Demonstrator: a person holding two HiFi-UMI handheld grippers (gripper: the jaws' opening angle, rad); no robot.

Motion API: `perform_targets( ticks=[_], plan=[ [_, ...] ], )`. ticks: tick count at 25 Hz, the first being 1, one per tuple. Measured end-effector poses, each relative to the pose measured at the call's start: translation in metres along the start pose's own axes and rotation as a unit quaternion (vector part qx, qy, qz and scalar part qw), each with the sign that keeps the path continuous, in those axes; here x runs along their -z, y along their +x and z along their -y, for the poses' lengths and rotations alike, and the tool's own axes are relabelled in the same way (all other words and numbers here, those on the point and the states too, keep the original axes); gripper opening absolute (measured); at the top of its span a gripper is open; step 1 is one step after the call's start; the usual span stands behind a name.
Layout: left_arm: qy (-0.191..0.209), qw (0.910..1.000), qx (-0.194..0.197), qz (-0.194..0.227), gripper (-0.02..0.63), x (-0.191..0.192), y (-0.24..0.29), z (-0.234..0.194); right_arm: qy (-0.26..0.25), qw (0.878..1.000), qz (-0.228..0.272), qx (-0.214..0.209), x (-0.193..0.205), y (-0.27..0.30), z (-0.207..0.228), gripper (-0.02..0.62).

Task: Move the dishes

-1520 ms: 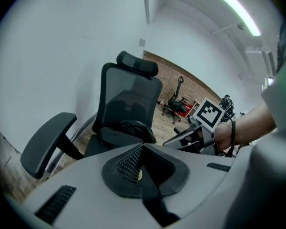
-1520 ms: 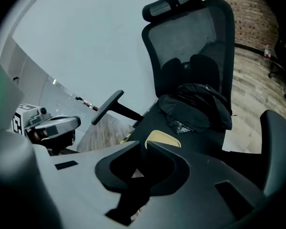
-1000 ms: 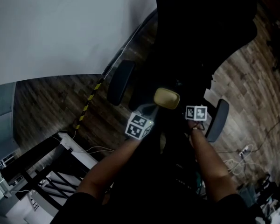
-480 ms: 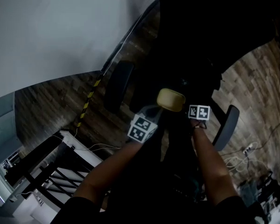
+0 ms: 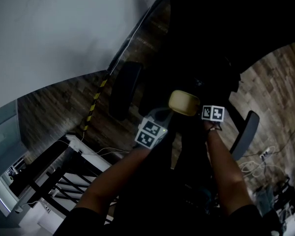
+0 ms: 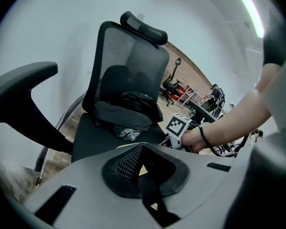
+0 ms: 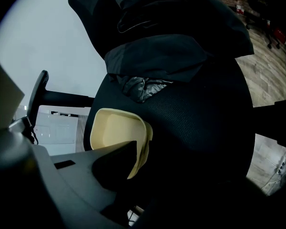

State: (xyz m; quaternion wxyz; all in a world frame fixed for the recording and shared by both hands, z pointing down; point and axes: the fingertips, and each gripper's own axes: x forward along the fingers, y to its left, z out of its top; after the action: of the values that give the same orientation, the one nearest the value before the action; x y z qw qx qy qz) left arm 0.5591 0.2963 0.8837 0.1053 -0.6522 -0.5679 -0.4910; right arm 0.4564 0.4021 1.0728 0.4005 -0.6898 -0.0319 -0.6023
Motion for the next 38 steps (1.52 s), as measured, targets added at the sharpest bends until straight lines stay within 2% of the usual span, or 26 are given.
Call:
perform_targets(
  ticks=[2, 6, 14, 19, 24, 31, 38],
  plan=[
    [0.001, 1.0000, -0.001, -0.003, -0.009, 0.002, 0.000, -0.001, 0.003, 1.000, -0.008, -0.002, 0.005, 0.004, 0.002, 0.086],
    [0.003, 1.0000, -0.001, -0.006, -0.009, 0.002, 0.000, -0.003, 0.006, 1.000, -0.006, -0.003, 0.003, 0.005, 0.003, 0.030],
    [0.007, 1.0000, -0.006, 0.000, -0.009, -0.004, -0.015, 0.016, -0.005, 1.000, 0.005, -0.010, 0.009, -0.033, -0.019, 0.023],
    [0.010, 0.9997, -0.018, 0.016, -0.009, -0.021, -0.026, 0.029, -0.017, 0.999, 0.021, -0.021, -0.001, -0.071, -0.031, 0.023],
    [0.000, 0.9986, -0.037, 0.037, -0.009, -0.032, -0.051, 0.045, -0.044, 0.998, 0.038, -0.022, -0.005, -0.118, -0.049, 0.023],
    [-0.004, 0.9958, -0.062, 0.068, -0.009, -0.043, -0.096, 0.075, -0.080, 0.995, 0.042, -0.035, 0.010, -0.176, -0.087, 0.023],
    [0.000, 0.9911, -0.108, 0.078, -0.009, -0.026, -0.119, 0.115, -0.140, 0.988, 0.045, -0.050, 0.024, -0.231, -0.108, 0.022]
  ],
)
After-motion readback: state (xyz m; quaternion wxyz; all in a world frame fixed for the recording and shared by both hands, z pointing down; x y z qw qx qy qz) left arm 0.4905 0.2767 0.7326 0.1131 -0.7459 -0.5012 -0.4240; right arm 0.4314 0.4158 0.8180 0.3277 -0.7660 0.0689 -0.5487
